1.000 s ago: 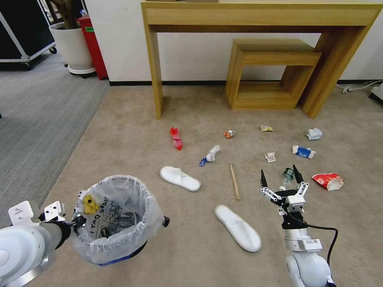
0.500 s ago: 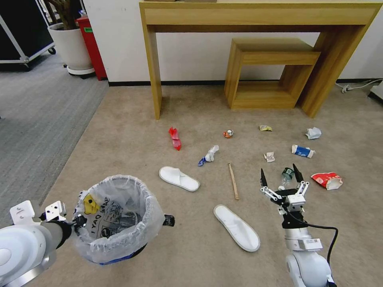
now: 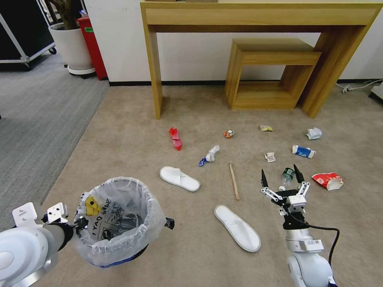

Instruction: Pick up the trash bin and place the garbage on the floor into it.

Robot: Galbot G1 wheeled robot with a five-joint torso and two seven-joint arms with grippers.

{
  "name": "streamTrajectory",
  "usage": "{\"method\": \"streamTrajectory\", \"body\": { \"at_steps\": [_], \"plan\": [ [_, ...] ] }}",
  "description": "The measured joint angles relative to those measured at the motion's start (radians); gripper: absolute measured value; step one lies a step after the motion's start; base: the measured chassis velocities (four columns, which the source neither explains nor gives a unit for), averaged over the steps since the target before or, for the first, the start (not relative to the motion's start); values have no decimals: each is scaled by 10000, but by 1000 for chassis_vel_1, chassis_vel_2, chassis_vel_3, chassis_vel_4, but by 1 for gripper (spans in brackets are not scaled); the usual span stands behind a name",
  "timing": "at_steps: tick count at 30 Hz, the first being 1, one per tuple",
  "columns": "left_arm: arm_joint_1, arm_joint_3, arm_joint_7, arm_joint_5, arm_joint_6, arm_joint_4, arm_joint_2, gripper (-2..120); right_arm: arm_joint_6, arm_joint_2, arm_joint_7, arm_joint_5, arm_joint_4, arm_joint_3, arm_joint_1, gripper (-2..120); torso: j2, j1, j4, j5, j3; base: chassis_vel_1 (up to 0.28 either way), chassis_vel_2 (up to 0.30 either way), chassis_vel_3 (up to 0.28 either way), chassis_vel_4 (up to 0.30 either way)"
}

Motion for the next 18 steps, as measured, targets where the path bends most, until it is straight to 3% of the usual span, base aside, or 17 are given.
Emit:
{"method": "streamTrajectory", "body": {
  "at_steps": [18],
  "plan": [
    [23,140,118,263,-24,-23,-138,0,43,23,-70,16,-73,-5,-24,100,0,0,0,-1,2,-72,69,75,-65]
  ]
}}
